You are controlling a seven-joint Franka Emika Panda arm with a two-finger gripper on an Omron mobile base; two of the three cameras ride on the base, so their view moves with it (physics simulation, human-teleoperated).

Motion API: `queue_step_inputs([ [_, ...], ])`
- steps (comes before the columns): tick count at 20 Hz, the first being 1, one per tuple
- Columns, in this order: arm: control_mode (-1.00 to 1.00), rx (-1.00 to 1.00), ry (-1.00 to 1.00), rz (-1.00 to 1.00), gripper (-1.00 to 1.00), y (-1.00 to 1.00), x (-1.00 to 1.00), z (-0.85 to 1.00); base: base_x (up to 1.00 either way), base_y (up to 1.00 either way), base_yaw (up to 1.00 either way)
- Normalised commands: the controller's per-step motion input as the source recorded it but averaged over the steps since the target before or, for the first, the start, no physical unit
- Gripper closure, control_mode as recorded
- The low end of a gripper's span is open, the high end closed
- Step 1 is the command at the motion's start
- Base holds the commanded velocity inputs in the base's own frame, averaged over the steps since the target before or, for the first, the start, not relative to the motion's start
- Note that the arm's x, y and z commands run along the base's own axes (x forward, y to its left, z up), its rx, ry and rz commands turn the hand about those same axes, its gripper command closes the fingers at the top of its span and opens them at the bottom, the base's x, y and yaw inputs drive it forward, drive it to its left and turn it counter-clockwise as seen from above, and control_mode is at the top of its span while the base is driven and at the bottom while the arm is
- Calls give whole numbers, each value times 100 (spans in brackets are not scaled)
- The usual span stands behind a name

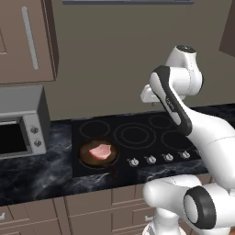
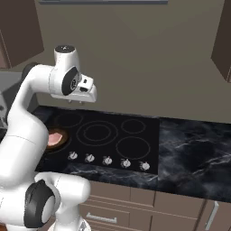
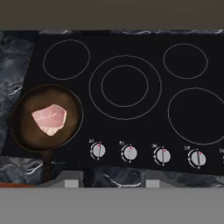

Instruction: Pick up the pan with the steak in it and place it on the dining table. Then place the steak on the plate.

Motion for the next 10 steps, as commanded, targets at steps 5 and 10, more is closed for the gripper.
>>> queue_step_inputs([
  [5, -100, 0, 0, 1, -100, 5, -11, -1, 0, 0, 0],
  [10, -100, 0, 0, 2, -100, 20, -29, -7, 0, 0, 0],
])
